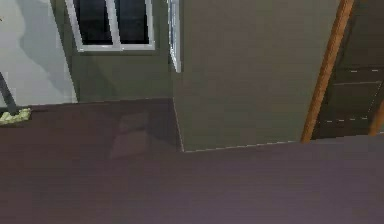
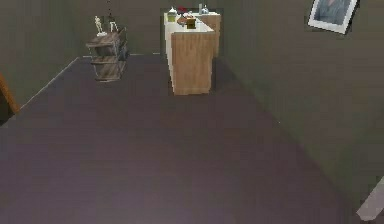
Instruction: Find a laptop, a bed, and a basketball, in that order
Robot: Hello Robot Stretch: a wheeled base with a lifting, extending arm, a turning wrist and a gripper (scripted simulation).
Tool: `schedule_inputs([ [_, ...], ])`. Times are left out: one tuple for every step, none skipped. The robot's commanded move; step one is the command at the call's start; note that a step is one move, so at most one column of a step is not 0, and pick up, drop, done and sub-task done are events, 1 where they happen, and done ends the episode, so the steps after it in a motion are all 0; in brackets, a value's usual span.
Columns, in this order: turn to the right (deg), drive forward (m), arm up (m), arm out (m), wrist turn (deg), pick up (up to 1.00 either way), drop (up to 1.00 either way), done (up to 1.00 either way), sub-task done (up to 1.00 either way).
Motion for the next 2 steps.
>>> schedule_inputs([
  [-45.0, 0.00, 0.00, 0.00, 0.0, 0.00, 0.00, 0.00, 0.00],
  [-45.0, 0.00, 0.00, 0.00, 0.0, 0.00, 0.00, 0.00, 0.00],
])
